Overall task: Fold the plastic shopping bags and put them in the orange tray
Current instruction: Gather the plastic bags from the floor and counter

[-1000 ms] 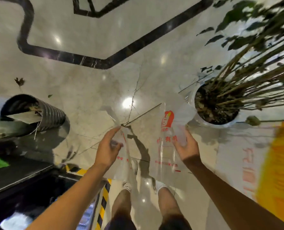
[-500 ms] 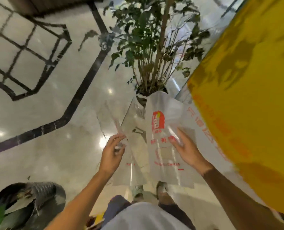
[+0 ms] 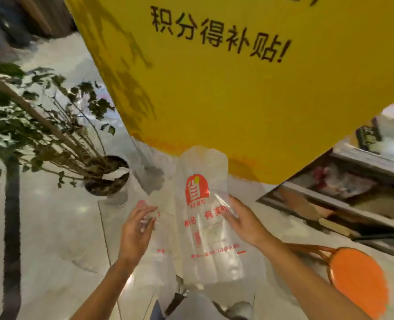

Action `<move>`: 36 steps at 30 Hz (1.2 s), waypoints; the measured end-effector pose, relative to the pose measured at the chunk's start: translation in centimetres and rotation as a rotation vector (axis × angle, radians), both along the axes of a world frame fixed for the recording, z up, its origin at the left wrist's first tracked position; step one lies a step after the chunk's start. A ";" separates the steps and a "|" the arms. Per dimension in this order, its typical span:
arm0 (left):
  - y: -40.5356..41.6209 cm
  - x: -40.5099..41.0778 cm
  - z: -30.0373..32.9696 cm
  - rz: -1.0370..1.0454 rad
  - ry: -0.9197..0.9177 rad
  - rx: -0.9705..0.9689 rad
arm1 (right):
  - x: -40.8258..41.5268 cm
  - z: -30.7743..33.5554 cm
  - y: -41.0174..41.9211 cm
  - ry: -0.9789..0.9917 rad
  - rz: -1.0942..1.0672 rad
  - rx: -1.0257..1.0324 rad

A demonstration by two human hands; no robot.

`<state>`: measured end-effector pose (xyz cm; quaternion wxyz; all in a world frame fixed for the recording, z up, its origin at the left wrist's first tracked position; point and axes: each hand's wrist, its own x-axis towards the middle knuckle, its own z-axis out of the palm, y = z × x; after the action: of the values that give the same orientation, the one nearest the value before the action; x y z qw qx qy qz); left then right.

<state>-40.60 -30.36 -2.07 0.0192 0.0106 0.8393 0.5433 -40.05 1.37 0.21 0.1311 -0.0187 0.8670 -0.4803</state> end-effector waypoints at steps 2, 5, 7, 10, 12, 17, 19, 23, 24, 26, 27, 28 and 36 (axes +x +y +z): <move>4.1 -0.4 0.9 -0.080 0.030 -0.021 | 2.1 0.4 3.9 -0.001 -0.066 0.003; 10.5 -0.4 2.1 -0.198 0.071 -0.083 | 5.7 1.8 9.9 -0.008 -0.172 -0.029; 15.0 0.0 2.7 -0.266 0.093 -0.138 | 8.2 3.3 13.9 -0.004 -0.219 -0.067; 22.3 0.9 4.4 -0.373 0.150 -0.127 | 11.8 5.5 19.8 0.020 -0.283 -0.106; 27.4 2.0 6.1 -0.436 0.150 -0.073 | 14.2 6.6 23.7 0.040 -0.334 -0.089; 39.0 4.8 9.2 -0.604 0.164 -0.013 | 19.7 8.3 32.7 0.065 -0.459 -0.011; 43.1 5.6 10.3 -0.671 0.172 -0.001 | 21.5 9.0 35.9 0.069 -0.506 0.013; 49.8 6.2 12.3 -0.793 0.213 0.047 | 24.1 10.6 41.2 0.105 -0.589 0.074; 51.3 6.1 12.6 -0.819 0.217 0.054 | 24.4 10.8 42.3 0.099 -0.603 0.090; 54.2 5.6 13.0 -0.852 0.232 0.067 | 24.7 11.3 44.4 0.090 -0.634 0.126; 55.6 5.2 13.3 -0.866 0.243 0.077 | 24.8 11.5 45.3 0.091 -0.655 0.156; 56.9 4.8 13.5 -0.881 0.259 0.087 | 24.8 11.8 46.1 0.092 -0.673 0.190; 64.7 0.7 15.6 -0.945 0.291 0.136 | 23.4 15.7 51.6 0.055 -0.770 0.346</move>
<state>-39.88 34.36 13.58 0.1452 0.4666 0.6993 0.5217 -16.70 52.97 15.94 -0.0801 0.3160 0.8817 -0.3411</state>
